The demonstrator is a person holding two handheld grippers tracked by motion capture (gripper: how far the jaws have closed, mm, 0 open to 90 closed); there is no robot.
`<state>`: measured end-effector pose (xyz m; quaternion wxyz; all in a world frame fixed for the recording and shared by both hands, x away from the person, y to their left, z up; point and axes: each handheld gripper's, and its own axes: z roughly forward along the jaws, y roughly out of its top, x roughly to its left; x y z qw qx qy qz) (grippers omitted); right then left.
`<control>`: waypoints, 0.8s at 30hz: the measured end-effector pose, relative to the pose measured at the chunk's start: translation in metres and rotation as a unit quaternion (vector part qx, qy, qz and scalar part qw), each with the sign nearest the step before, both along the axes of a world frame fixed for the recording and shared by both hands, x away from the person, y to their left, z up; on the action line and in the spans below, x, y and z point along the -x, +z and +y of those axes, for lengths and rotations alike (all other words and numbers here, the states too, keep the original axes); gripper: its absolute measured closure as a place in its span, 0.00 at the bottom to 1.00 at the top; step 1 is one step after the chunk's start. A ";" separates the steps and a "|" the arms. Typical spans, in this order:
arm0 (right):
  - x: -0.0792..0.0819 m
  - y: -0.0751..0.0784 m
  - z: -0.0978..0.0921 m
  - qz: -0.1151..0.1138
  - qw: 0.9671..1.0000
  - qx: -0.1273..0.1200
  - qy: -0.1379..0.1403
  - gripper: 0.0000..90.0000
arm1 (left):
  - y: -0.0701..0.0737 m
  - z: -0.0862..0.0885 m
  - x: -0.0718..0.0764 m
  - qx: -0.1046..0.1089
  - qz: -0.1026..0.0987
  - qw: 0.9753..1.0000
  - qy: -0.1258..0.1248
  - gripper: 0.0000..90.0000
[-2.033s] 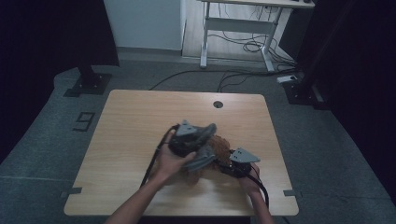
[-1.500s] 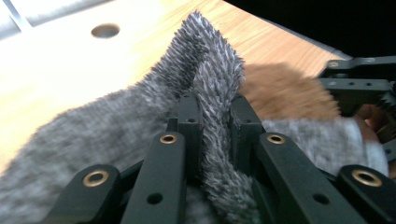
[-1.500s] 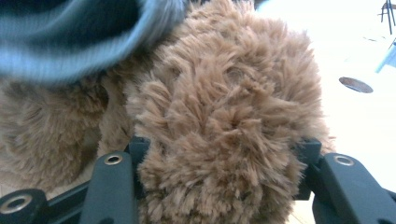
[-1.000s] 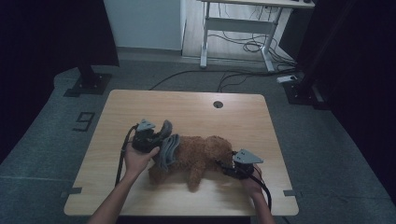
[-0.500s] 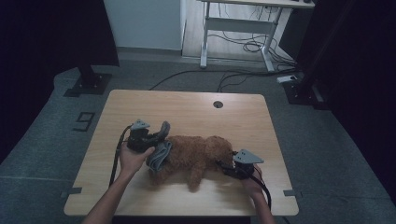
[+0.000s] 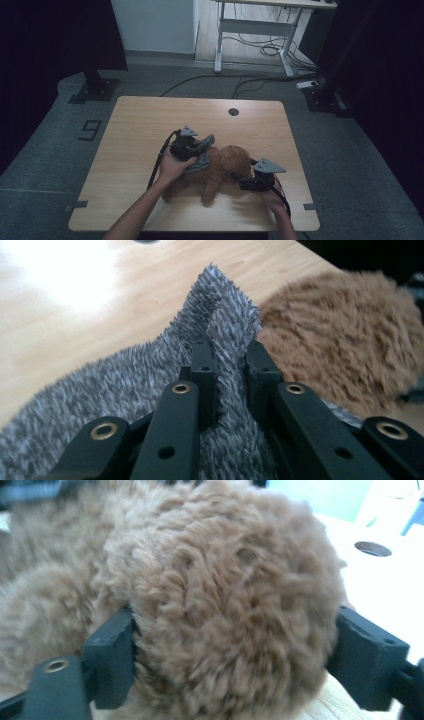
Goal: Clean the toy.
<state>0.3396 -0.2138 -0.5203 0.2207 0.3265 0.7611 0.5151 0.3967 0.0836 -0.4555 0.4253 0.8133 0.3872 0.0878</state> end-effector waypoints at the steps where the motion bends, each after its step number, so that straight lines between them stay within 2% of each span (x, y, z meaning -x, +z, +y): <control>1: 0.000 0.002 -0.003 0.004 1.000 -0.008 0.003 0.17 | -0.004 0.003 0.004 0.006 -0.002 1.000 -0.001 0.87; 4: 0.002 0.009 -0.015 0.012 0.998 -0.054 0.004 0.17 | -0.009 0.008 0.017 0.022 -0.018 1.000 -0.002 0.88; 8: 0.002 0.021 -0.028 0.022 0.994 -0.108 -0.014 0.15 | -0.012 0.003 0.035 0.011 -0.048 0.999 -0.011 0.88; 10: 0.000 0.026 -0.028 0.032 0.993 -0.115 -0.017 0.13 | -0.012 0.002 0.038 0.008 -0.055 0.998 -0.012 0.88; 11: -0.001 0.027 -0.027 0.037 0.993 -0.114 -0.014 0.12 | -0.014 0.002 0.044 0.008 -0.063 0.998 -0.014 0.88; 14: -0.003 0.025 -0.021 0.051 0.993 -0.107 0.000 0.10 | -0.018 0.003 0.050 0.019 -0.069 0.997 -0.015 0.88; 16: -0.005 0.022 -0.013 0.070 0.993 -0.092 0.017 0.06 | -0.022 0.004 0.057 0.024 -0.079 0.997 -0.016 0.88; 17: -0.008 0.017 -0.004 0.092 0.992 -0.074 0.033 0.01 | -0.024 0.003 0.063 0.023 -0.093 0.995 -0.014 0.88; 20: -0.009 0.012 0.008 0.097 0.994 -0.044 0.018 0.00 | -0.026 0.001 0.067 0.014 -0.107 0.994 -0.012 0.88; 22: -0.011 0.010 0.011 0.103 0.994 -0.030 0.007 0.00 | -0.026 0.000 0.067 0.016 -0.107 0.994 -0.013 0.88; 24: -0.012 0.009 0.011 0.114 0.993 -0.027 -0.002 0.00 | -0.026 0.001 0.067 0.019 -0.105 0.994 -0.014 0.88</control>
